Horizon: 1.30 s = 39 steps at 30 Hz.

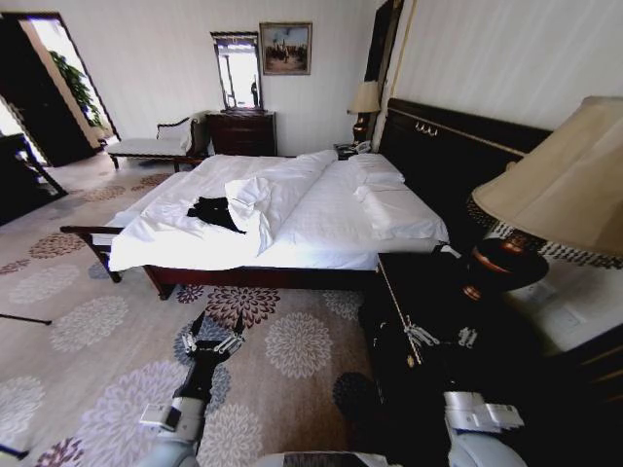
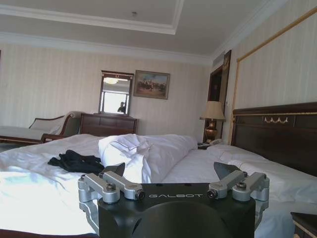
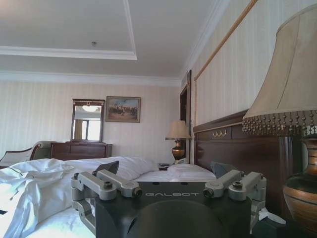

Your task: Fold the clothes on the bed.

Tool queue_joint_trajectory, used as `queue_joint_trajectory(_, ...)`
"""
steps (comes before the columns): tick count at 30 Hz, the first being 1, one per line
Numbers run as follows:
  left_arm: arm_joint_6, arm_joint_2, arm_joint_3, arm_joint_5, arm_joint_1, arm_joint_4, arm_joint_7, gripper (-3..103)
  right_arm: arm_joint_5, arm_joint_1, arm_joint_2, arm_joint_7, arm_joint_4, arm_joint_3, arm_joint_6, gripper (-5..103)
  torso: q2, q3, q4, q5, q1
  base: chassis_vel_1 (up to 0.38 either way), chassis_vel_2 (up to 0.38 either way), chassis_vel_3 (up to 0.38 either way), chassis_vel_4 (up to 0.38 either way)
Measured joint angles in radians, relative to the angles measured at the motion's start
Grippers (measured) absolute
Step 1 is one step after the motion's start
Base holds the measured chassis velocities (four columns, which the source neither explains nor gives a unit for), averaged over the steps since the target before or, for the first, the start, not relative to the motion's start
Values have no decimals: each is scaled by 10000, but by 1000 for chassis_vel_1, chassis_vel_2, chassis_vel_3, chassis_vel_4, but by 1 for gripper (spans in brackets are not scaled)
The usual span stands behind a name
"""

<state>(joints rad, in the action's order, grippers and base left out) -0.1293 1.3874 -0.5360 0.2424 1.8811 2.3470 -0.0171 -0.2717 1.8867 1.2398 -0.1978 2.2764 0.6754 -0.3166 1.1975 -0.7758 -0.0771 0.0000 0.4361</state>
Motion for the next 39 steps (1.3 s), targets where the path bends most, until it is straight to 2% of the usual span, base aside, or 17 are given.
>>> queue_joint_trajectory(6, -1, 40, -9, 9, -8, -48, -7, 100, 0, 0, 47, 0, -31, 9, -19, 100, 0, 0, 1, 0, 0, 0, 0, 0, 0)
queue_joint_trajectory(9, -5, 292, -83, 88, -108, -391, -189, 100, 2, 41, 429, -19, -364, 117, -328, 100, 0, 1, 5, -1, 0, 0, 0, 0, 0)
queue_joint_trajectory(11, 31, 847, -250, 270, -318, -1183, -631, 100, -41, 161, 1202, -106, -1003, 305, -864, 100, -1, 0, -8, 7, 0, 0, 0, 0, 0)
queue_joint_trajectory(13, 81, 1406, -405, 453, -529, -1973, -1059, 100, 17, 103, 1551, -11, -1478, 342, -1329, 100, 0, 0, 0, -9, -1, 0, 0, 0, 0)
queue_joint_trajectory(15, 23, 1562, -424, 288, -642, -2175, -1118, 100, 79, 68, 1615, 31, -1604, 341, -1459, 100, 0, -1, 3, 6, 0, 0, 0, 0, 0)
queue_joint_trajectory(17, -96, 1747, -330, -98, -815, -2378, -1113, 100, 168, 52, 1643, 55, -1724, 342, -1548, 100, 0, 0, -1, -6, 0, 0, 0, 0, 0)
queue_joint_trajectory(18, -107, 1778, -320, -226, -858, -2415, -1115, 100, 187, 59, 1634, 55, -1767, 344, -1550, 100, 0, -1, -2, 1, 1, 0, 0, 0, 0)
queue_joint_trajectory(26, -144, 1732, -264, -594, -935, -2369, -1453, 100, 200, -106, 1580, -169, -1936, 481, -1629, 100, 0, 0, 1, 0, 0, 0, 0, 0, 0)
queue_joint_trajectory(28, 199, 1682, -202, -704, -1037, -2110, -1602, 100, 199, -224, 1607, -261, -1809, 482, -1426, 100, 0, 0, 0, -1, 0, 0, 0, 0, 0)
queue_joint_trajectory(29, 199, 1682, -202, -704, -1037, -2110, -1602, 100, 199, -224, 1607, -261, -1809, 482, -1426, 100, 0, 0, 0, -1, 0, 0, 0, 0, 0)
queue_joint_trajectory(31, 717, 1615, -203, -719, -1142, -1726, -1587, 100, 176, -291, 1587, -440, -1625, 471, -1055, 100, 0, 0, 1, 1, 0, 0, 0, 0, 0)
queue_joint_trajectory(33, 1040, 1504, -255, -497, -1205, -1375, -1186, 100, -184, -299, 1523, -479, -1420, 487, -707, 100, 0, -1, 0, 0, 0, 0, 0, 0, 0)
queue_joint_trajectory(34, 1140, 1423, -307, -310, -1214, -1162, -901, 100, -643, -251, 1502, -272, -1285, 541, -585, 100, 0, 0, 1, 0, 0, 0, 0, 0, 0)
queue_joint_trajectory(35, 1140, 1423, -307, -310, -1214, -1162, -901, 100, -643, -251, 1502, -272, -1285, 541, -585, 100, 0, 0, 1, 0, 0, 0, 0, 0, 0)
queue_joint_trajectory(37, 1320, 1268, -380, -38, -1148, -856, -629, 100, -1342, -28, 1559, 186, -969, 587, -435, 100, 0, 0, 0, 0, 1, 0, 0, 0, 0)
queue_joint_trajectory(39, 1427, 1135, -415, 82, -997, -681, -532, 100, -1589, 280, 1712, 619, -666, 537, -448, 100, 0, 0, -1, -1, 0, 0, 0, 0, 0)
